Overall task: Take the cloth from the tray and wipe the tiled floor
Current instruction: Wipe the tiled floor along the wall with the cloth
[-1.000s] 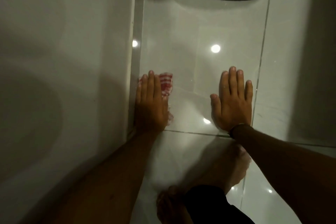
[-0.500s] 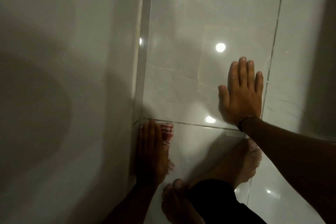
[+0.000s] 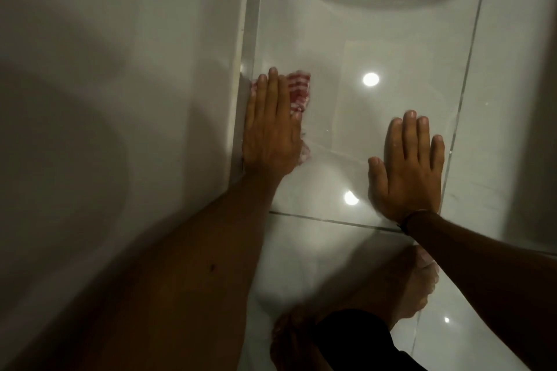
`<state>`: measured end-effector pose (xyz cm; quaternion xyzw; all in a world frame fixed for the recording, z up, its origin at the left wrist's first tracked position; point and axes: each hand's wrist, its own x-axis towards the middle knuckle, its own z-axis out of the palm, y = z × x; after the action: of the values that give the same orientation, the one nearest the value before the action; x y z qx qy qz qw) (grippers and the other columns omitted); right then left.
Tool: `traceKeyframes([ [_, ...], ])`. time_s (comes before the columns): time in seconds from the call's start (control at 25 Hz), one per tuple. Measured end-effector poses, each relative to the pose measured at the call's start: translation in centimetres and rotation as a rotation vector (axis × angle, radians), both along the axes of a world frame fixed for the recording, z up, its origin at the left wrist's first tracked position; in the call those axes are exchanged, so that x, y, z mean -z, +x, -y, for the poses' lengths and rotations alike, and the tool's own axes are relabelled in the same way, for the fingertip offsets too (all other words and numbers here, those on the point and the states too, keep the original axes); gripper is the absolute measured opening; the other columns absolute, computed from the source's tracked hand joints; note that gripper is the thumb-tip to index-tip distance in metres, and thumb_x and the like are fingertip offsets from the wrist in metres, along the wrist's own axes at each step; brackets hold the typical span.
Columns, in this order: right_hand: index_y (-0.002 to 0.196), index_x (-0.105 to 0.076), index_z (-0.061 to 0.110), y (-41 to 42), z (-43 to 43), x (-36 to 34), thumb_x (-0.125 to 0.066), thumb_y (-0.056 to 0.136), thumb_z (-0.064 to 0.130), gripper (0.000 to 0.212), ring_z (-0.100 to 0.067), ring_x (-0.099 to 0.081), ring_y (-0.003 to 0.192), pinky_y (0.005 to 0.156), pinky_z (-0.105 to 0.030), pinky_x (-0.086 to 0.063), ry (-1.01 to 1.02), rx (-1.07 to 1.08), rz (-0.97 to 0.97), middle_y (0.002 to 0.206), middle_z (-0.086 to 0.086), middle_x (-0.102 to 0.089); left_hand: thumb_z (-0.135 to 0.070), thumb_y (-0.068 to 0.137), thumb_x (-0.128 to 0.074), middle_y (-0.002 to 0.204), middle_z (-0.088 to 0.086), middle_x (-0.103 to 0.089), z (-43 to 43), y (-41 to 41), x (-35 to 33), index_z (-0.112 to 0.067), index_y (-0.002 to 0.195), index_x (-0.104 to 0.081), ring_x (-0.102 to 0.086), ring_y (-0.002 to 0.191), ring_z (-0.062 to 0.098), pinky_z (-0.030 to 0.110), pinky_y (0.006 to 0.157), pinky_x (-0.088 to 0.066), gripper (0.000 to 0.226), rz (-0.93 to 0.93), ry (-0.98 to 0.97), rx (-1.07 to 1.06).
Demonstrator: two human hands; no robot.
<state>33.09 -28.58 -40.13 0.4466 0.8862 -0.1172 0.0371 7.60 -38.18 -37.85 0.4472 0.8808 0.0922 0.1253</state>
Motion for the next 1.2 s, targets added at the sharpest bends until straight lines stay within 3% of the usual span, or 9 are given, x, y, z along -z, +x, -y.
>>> traceKeyframes([
  [0.12, 0.174, -0.010, 0.009, 0.0, -0.2, -0.1, -0.031, 0.107, 0.050, 0.082, -0.033, 0.001, 0.170, 0.136, -0.058, -0.003, 0.000, 0.003, 0.008, 0.184, -0.015, -0.003, -0.046, 0.112, -0.024, 0.171, 0.025, -0.031, 6.3, 4.5, 0.4, 0.002, 0.163, -0.026, -0.026, 0.160, 0.043, 0.058, 0.130, -0.027, 0.070, -0.007, -0.001, -0.016],
  [0.2, 0.174, -0.011, 0.009, 0.0, -0.1, -0.2, -0.031, 0.107, 0.050, 0.082, -0.034, 0.000, 0.170, 0.136, -0.059, -0.004, -0.001, 0.004, 0.000, 0.184, -0.016, -0.004, -0.037, 0.101, -0.060, 0.173, 0.022, -0.025, 12.1, 8.3, 0.1, -0.001, 0.165, -0.019, -0.019, 0.162, 0.042, 0.057, 0.131, -0.024, 0.085, -0.027, -0.115, -0.051],
  [0.24, 0.174, -0.011, 0.009, 0.0, -0.1, -0.2, -0.032, 0.107, 0.050, 0.082, -0.035, -0.001, 0.170, 0.136, -0.059, -0.004, 0.001, 0.004, -0.003, 0.184, -0.016, -0.004, -0.037, 0.097, -0.064, 0.175, 0.020, -0.020, 15.0, 10.1, 0.0, -0.002, 0.166, -0.016, -0.015, 0.163, 0.040, 0.055, 0.132, -0.022, 0.091, -0.013, -0.177, -0.035],
  [0.4, 0.174, -0.009, 0.009, 0.0, -0.1, 0.0, -0.032, 0.107, 0.050, 0.082, -0.035, -0.001, 0.170, 0.136, -0.059, -0.004, 0.005, -0.004, -0.009, 0.184, -0.016, -0.004, -0.042, 0.106, -0.039, 0.175, 0.020, -0.018, 19.6, 12.6, -0.8, -0.002, 0.166, -0.018, -0.018, 0.162, 0.041, 0.059, 0.127, -0.033, 0.075, -0.004, -0.255, 0.032],
  [0.6, 0.175, -0.008, 0.009, 0.0, -0.2, -0.1, -0.031, 0.106, 0.051, 0.083, -0.034, 0.001, 0.170, 0.136, -0.059, -0.004, -0.006, -0.006, 0.015, 0.184, -0.016, -0.002, -0.036, 0.112, -0.025, 0.173, 0.024, -0.025, 10.0, 6.4, -0.5, 0.002, 0.163, -0.024, -0.022, 0.161, 0.043, 0.059, 0.129, -0.027, 0.064, 0.043, -0.096, 0.046],
  [0.84, 0.175, -0.006, 0.011, 0.3, -0.3, 0.4, -0.030, 0.107, 0.052, 0.083, -0.032, 0.003, 0.171, 0.136, -0.058, -0.003, 0.003, -0.011, 0.018, 0.184, -0.014, 0.000, -0.061, 0.099, 0.019, 0.174, 0.025, -0.020, -2.3, -1.6, -0.7, 0.001, 0.164, -0.018, -0.018, 0.162, 0.042, 0.057, 0.133, -0.019, 0.098, 0.027, -0.068, 0.063],
  [0.92, 0.175, -0.006, 0.011, 0.3, -0.2, 0.4, -0.031, 0.107, 0.052, 0.083, -0.033, 0.002, 0.171, 0.136, -0.058, -0.002, 0.002, -0.008, 0.009, 0.184, -0.014, -0.001, -0.057, 0.105, 0.008, 0.173, 0.025, -0.023, -0.1, 0.0, -0.2, 0.001, 0.164, -0.021, -0.021, 0.161, 0.041, 0.056, 0.132, -0.022, 0.088, -0.014, -0.048, 0.054],
  [1.04, 0.175, -0.007, 0.011, 0.3, -0.2, 0.3, -0.032, 0.107, 0.051, 0.083, -0.033, 0.002, 0.170, 0.136, -0.057, -0.002, 0.005, -0.006, 0.009, 0.184, -0.015, -0.002, -0.038, 0.112, -0.029, 0.174, 0.021, -0.025, 7.5, 5.3, 0.4, -0.001, 0.165, -0.023, -0.020, 0.162, 0.040, 0.058, 0.130, -0.025, 0.065, -0.028, -0.006, -0.011],
  [1.2, 0.175, -0.009, 0.010, 0.3, -0.1, 0.4, -0.031, 0.107, 0.051, 0.082, -0.034, -0.001, 0.170, 0.136, -0.058, -0.003, 0.022, -0.014, 0.005, 0.184, -0.015, -0.003, -0.054, 0.108, -0.038, 0.178, 0.016, -0.014, 16.9, 10.6, 0.2, -0.006, 0.167, -0.012, -0.011, 0.164, 0.038, 0.055, 0.134, -0.014, 0.081, -0.033, -0.172, 0.062],
])
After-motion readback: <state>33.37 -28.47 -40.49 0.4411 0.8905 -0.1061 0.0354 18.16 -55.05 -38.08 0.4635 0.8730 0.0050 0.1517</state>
